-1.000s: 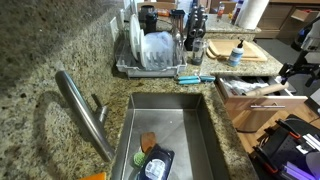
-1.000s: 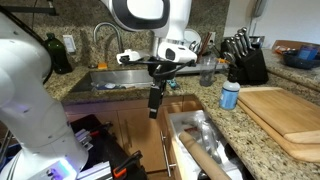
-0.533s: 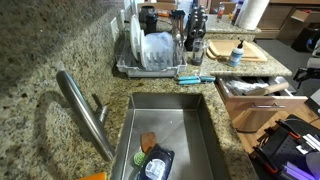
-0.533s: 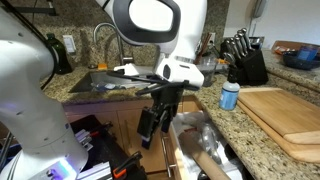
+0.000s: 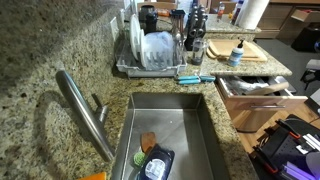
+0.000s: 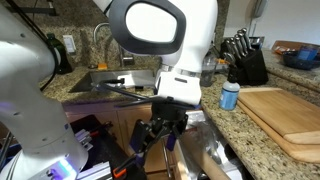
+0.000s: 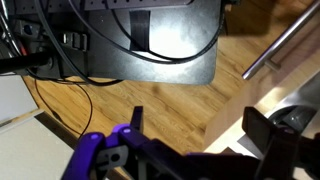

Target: Remove the brown paper roll from the open drawer and put it on the countertop

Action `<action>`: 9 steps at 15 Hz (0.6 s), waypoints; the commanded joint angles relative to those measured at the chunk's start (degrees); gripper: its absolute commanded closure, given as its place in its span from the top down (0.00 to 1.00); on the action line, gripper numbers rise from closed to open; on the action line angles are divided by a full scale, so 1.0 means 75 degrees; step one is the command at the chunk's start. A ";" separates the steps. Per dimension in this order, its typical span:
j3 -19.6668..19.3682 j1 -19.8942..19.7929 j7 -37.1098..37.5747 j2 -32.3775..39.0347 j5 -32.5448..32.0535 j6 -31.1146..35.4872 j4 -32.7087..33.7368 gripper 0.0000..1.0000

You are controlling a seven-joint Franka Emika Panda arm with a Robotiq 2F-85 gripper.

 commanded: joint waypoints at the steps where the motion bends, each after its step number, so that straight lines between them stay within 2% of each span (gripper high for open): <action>1: -0.0097 -0.0391 0.1290 0.0629 -0.0574 0.0757 0.0449 1.00; 5: -0.0167 -0.0712 0.3206 0.1237 -0.1543 0.1463 0.0960 1.00; 6: -0.0245 -0.0476 0.2501 0.0667 -0.1206 0.1118 0.0631 1.00; 9: -0.0271 -0.0439 0.2644 0.0750 -0.1275 0.1133 0.0693 1.00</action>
